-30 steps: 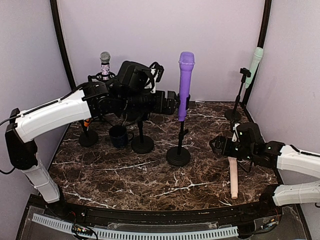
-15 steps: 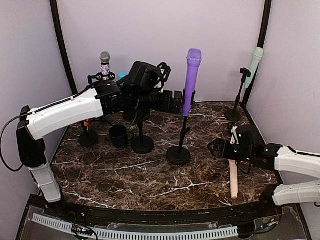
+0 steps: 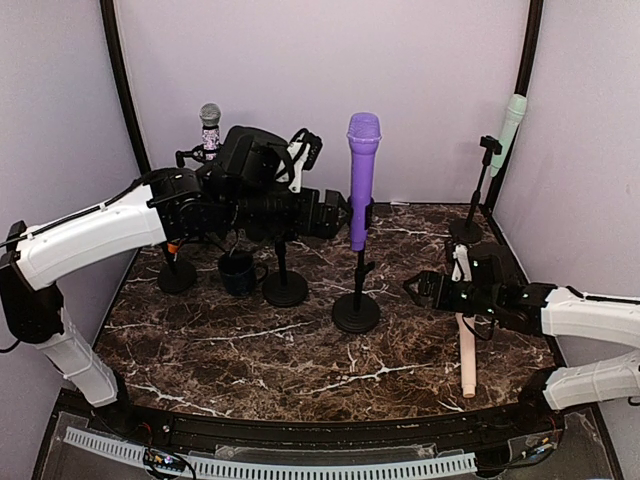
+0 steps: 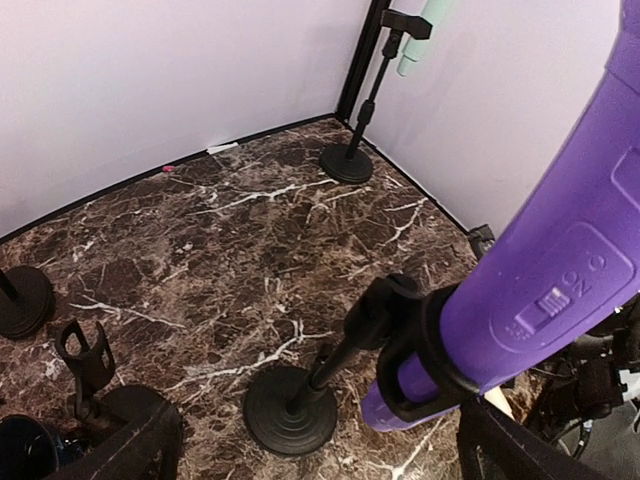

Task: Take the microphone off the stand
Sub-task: Hold the microphone stand with the microphone at the center of the board.

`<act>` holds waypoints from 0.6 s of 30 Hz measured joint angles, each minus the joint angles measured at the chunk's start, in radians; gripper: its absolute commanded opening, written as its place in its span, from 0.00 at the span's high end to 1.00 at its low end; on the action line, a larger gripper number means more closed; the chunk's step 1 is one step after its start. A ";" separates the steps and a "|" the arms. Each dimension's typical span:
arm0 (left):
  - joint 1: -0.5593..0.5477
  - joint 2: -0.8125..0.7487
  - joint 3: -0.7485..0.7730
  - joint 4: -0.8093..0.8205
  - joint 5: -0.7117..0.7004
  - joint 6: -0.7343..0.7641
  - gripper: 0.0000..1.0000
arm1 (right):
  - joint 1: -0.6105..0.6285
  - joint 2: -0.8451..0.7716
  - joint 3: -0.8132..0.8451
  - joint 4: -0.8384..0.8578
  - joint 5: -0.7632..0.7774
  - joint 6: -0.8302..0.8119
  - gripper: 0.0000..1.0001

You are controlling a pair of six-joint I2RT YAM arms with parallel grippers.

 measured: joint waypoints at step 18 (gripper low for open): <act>-0.095 0.043 0.006 0.121 0.014 -0.007 0.02 | -0.001 -0.080 -0.002 0.010 -0.008 0.016 0.03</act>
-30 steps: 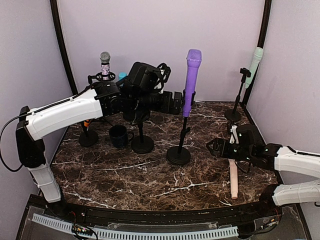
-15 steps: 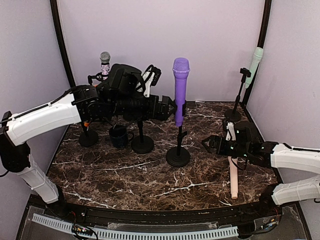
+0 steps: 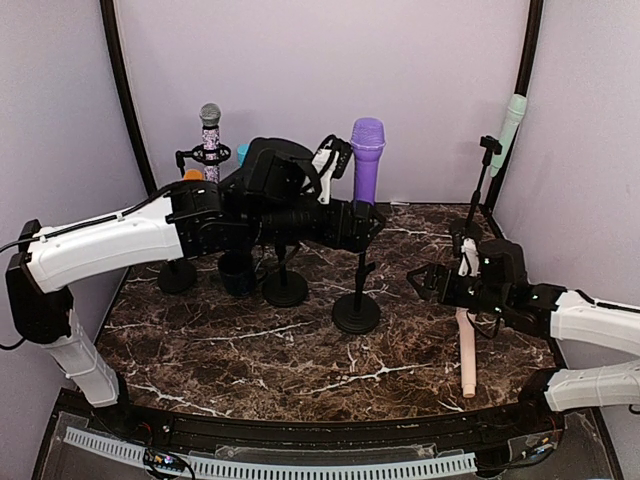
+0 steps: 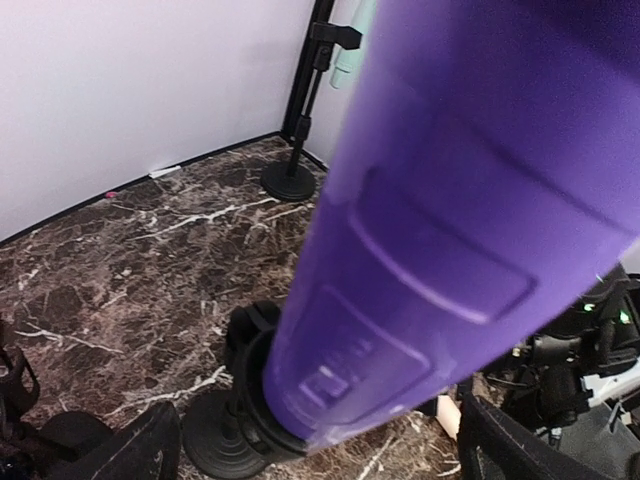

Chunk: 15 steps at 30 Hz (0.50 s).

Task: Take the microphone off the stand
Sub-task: Hold the microphone stand with the microphone at the center of the board.

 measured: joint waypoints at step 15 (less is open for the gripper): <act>-0.079 0.079 -0.001 0.144 -0.345 0.085 0.34 | 0.000 -0.061 -0.063 -0.002 0.038 0.038 0.04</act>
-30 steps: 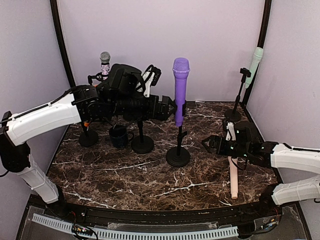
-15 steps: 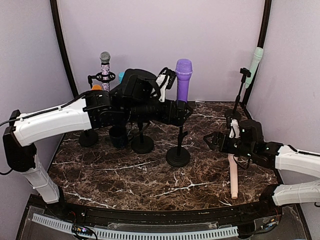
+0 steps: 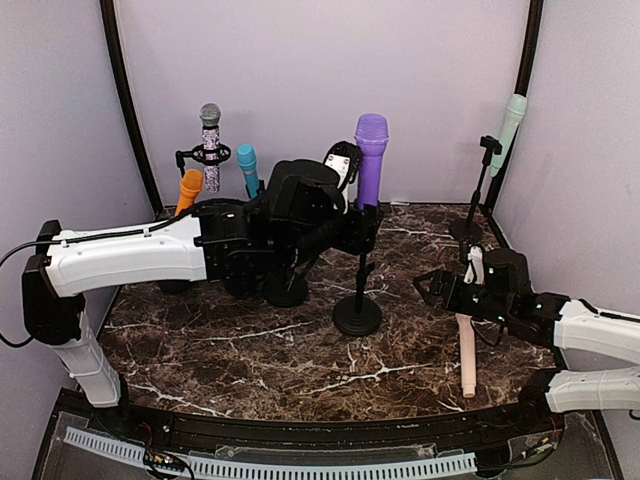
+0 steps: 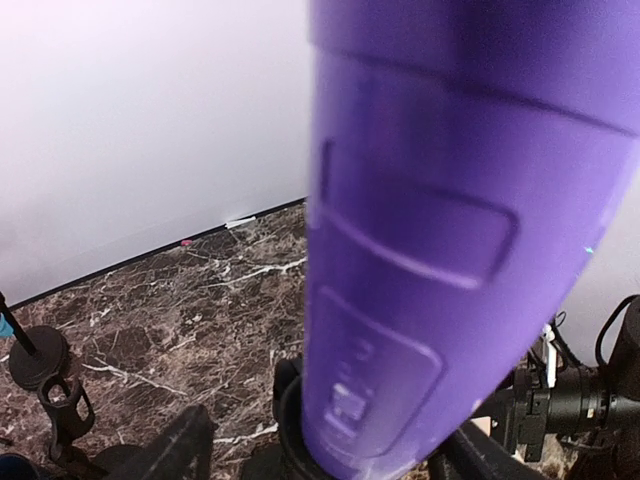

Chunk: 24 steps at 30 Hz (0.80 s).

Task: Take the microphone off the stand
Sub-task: Hold the microphone stand with the microphone at the center of the board.

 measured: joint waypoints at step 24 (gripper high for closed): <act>0.006 -0.134 -0.301 0.296 0.182 0.181 0.89 | 0.000 -0.070 -0.049 0.027 -0.071 -0.006 0.04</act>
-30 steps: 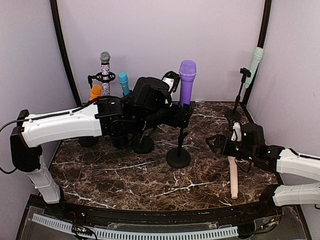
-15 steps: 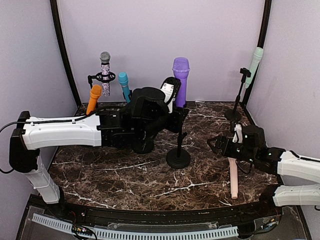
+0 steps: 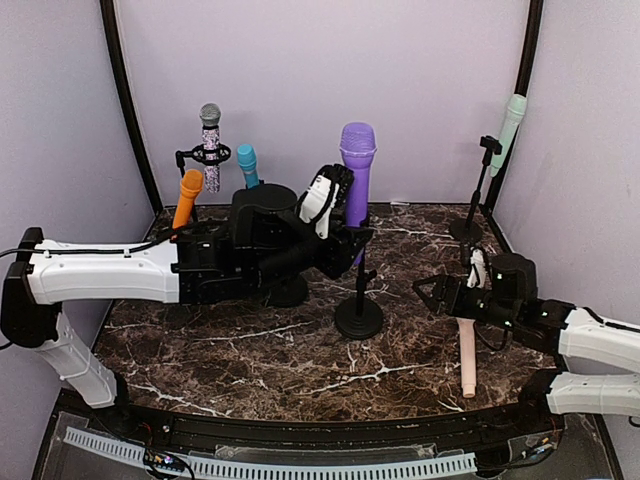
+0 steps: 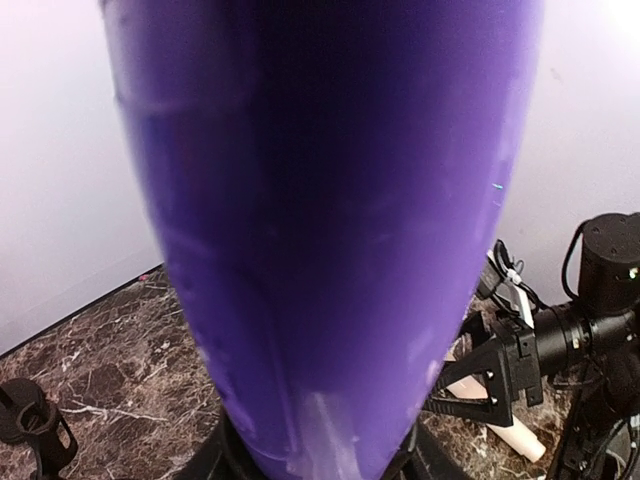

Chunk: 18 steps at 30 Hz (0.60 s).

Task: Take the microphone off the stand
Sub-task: Hold the microphone stand with the microphone at the center of the board.

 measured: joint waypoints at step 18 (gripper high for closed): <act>0.201 -0.127 -0.107 -0.026 0.718 0.149 0.97 | 0.063 -0.037 -0.057 0.223 -0.353 0.061 0.04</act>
